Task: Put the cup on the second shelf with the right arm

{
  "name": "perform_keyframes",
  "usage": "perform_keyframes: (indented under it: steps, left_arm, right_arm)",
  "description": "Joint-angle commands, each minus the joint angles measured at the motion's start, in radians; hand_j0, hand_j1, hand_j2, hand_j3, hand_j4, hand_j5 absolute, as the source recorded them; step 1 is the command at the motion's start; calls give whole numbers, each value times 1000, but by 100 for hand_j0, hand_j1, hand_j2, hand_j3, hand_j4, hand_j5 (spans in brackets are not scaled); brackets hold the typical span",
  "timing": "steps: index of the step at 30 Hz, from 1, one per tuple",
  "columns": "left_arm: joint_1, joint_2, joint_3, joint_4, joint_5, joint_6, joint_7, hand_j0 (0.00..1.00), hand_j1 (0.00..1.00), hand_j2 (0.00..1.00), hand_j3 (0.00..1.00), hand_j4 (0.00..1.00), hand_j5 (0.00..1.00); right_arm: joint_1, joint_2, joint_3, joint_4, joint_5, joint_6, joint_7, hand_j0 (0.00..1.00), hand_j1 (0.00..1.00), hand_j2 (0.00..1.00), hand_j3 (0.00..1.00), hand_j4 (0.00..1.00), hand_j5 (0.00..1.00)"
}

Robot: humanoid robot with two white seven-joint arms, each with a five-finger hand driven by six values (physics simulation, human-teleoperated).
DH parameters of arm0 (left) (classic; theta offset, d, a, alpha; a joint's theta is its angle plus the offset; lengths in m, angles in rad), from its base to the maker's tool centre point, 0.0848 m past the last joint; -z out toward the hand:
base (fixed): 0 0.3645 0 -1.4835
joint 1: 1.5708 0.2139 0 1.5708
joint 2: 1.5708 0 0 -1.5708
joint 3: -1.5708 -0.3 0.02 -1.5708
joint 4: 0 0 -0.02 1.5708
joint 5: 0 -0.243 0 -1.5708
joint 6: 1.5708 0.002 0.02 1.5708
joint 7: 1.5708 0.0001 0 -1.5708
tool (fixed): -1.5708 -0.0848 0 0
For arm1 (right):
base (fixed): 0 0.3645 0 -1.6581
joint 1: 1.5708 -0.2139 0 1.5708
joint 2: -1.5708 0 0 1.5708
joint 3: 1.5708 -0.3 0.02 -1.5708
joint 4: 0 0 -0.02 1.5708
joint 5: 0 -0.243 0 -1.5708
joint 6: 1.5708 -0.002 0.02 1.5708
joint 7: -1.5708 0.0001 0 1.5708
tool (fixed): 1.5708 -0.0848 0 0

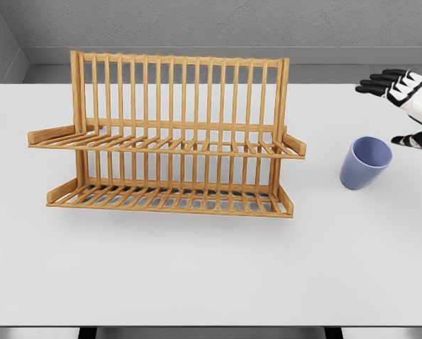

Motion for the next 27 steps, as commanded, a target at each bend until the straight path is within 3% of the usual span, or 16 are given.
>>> perform_keyframes:
  steps: [1, 5, 7, 9, 10, 11, 12, 18, 22, 27]
  left_arm:
    - [0, 0, 0, 0, 1, 0, 0, 100, 100, 100, 100, 100, 100]
    - [0, 0, 0, 0, 1, 0, 0, 100, 100, 100, 100, 100, 100]
    - [0, 0, 0, 0, 1, 0, 0, 100, 100, 100, 100, 100, 100]
    - [0, 0, 0, 0, 1, 0, 0, 100, 100, 100, 100, 100, 100]
    - [0, 0, 0, 0, 1, 0, 0, 100, 100, 100, 100, 100, 100]
    - [0, 0, 0, 0, 1, 0, 0, 100, 100, 100, 100, 100, 100]
    - [0, 0, 0, 0, 1, 0, 0, 100, 100, 100, 100, 100, 100]
    - [0, 0, 0, 0, 1, 0, 0, 100, 100, 100, 100, 100, 100]
    - [0, 0, 0, 0, 1, 0, 0, 100, 100, 100, 100, 100, 100]
    - [0, 0, 0, 0, 1, 0, 0, 100, 100, 100, 100, 100, 100]
  right_arm:
    - [0, -5, 7, 1, -7, 0, 1, 100, 100, 100, 100, 100, 100]
    - [24, -109, 5, -4, -11, 0, -7, 100, 100, 100, 100, 100, 100]
    - [28, -114, 5, 9, -8, 0, 7, 100, 100, 100, 100, 100, 100]
    - [25, -97, -21, 9, -13, 0, 292, 100, 100, 100, 100, 100, 100]
    - [23, -85, -30, 10, -15, 0, 361, 100, 100, 100, 100, 100, 100]
    - [12, -77, -32, 19, -18, 0, 488, 100, 100, 100, 100, 100, 100]
    - [3, -54, -33, 51, -19, 0, 527, 100, 100, 100, 100, 100, 100]
    - [-103, 6, -3, 111, -21, 0, 527, 100, 100, 100, 100, 100, 100]
    - [-230, 55, 178, 174, -10, 0, 527, 100, 100, 100, 100, 100, 100]
    - [-271, 67, 227, 211, -7, 0, 527, 100, 100, 100, 100, 100, 100]
